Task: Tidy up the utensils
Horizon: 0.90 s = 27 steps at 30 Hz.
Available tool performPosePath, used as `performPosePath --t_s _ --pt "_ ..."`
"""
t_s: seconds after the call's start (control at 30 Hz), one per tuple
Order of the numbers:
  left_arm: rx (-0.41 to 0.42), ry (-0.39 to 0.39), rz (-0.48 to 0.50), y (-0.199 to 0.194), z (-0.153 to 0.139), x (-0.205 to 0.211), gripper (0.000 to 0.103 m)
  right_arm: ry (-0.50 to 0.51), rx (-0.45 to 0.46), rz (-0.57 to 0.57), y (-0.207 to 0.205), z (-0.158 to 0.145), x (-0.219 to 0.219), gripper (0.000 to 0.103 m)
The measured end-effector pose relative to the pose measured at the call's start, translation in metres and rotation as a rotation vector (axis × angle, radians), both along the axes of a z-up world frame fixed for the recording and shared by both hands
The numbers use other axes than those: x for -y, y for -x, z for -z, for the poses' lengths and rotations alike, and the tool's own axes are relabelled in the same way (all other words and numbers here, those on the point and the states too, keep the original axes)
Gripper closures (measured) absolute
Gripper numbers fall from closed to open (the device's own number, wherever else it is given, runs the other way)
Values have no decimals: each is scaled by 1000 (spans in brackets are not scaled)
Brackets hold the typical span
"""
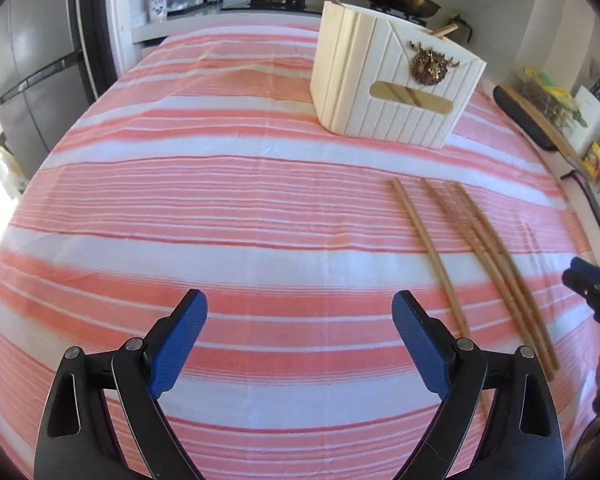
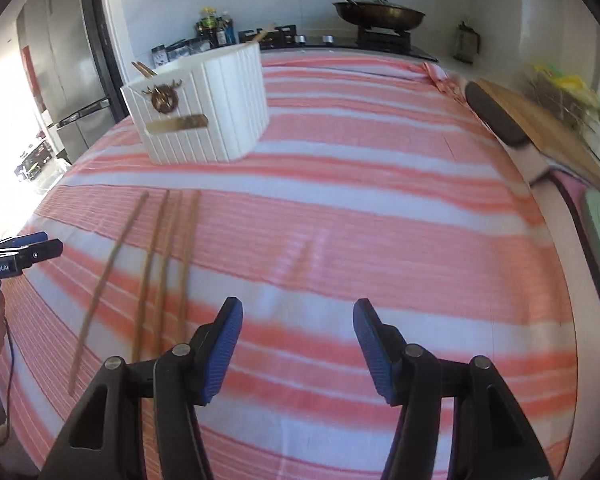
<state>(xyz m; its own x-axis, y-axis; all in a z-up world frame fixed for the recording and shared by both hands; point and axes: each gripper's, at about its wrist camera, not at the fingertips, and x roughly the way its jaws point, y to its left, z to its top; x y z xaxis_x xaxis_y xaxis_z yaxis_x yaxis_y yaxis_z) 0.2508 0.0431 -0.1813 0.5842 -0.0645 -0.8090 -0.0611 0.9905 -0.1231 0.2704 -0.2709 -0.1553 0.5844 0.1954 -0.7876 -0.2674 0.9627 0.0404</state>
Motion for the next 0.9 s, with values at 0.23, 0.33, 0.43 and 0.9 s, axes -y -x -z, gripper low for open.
performPosePath --t_s 0.23,0.33,0.43,0.9 --pt "1 -83 -23 -1 17 14 9 2 17 84 18 22 13 43" --pt "-3 -91 -23 -1 18 15 5 25 16 84 18 23 10 43" --pt "-4 -99 -27 0 20 15 4 43 18 82 17 24 7 42" --pt "-8 -103 -32 -1 21 16 0 55 22 81 18 25 5 41"
